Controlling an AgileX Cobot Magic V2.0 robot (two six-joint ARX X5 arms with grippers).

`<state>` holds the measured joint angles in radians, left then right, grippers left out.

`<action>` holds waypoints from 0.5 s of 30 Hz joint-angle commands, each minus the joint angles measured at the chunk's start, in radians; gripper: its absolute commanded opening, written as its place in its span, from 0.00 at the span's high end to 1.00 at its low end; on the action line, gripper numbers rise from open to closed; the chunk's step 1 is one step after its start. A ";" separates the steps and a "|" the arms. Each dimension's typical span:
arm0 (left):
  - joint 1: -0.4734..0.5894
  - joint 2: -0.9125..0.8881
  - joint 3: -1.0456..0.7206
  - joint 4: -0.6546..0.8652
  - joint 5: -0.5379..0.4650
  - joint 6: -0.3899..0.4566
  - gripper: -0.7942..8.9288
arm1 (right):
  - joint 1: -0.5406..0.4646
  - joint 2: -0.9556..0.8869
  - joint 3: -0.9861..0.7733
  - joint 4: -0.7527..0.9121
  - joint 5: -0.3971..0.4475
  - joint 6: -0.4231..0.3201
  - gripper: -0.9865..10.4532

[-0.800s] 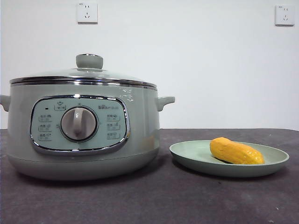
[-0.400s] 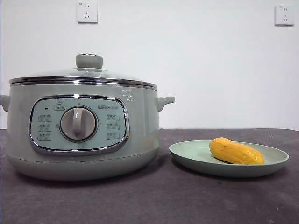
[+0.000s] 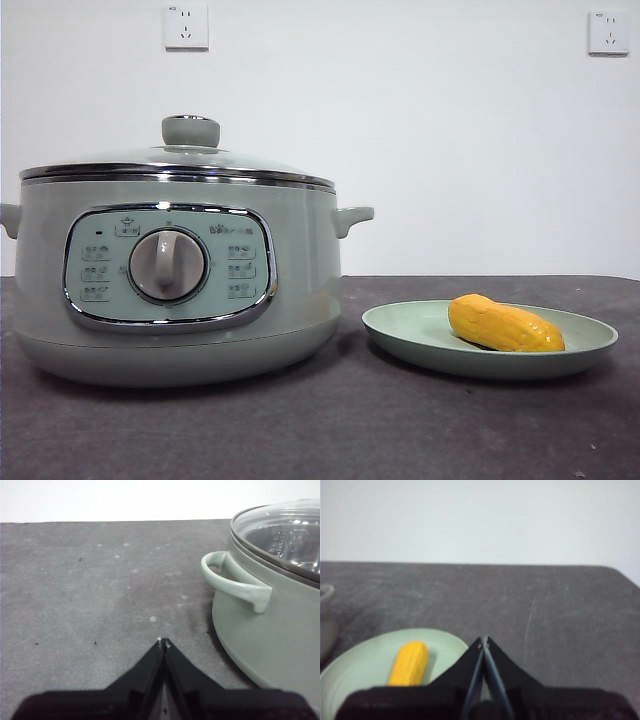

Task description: Take the corn out from the steamer,put the corn on the plate,close the lid

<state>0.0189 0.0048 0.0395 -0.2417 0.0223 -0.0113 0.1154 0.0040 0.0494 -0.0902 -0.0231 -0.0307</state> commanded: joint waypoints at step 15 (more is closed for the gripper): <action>0.005 -0.003 -0.017 0.006 0.005 -0.005 0.92 | -0.003 0.002 -0.043 -0.089 0.005 0.063 0.91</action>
<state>0.0189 0.0048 0.0395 -0.2417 0.0223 -0.0113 0.1154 0.0055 0.0166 -0.1730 -0.0227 0.0166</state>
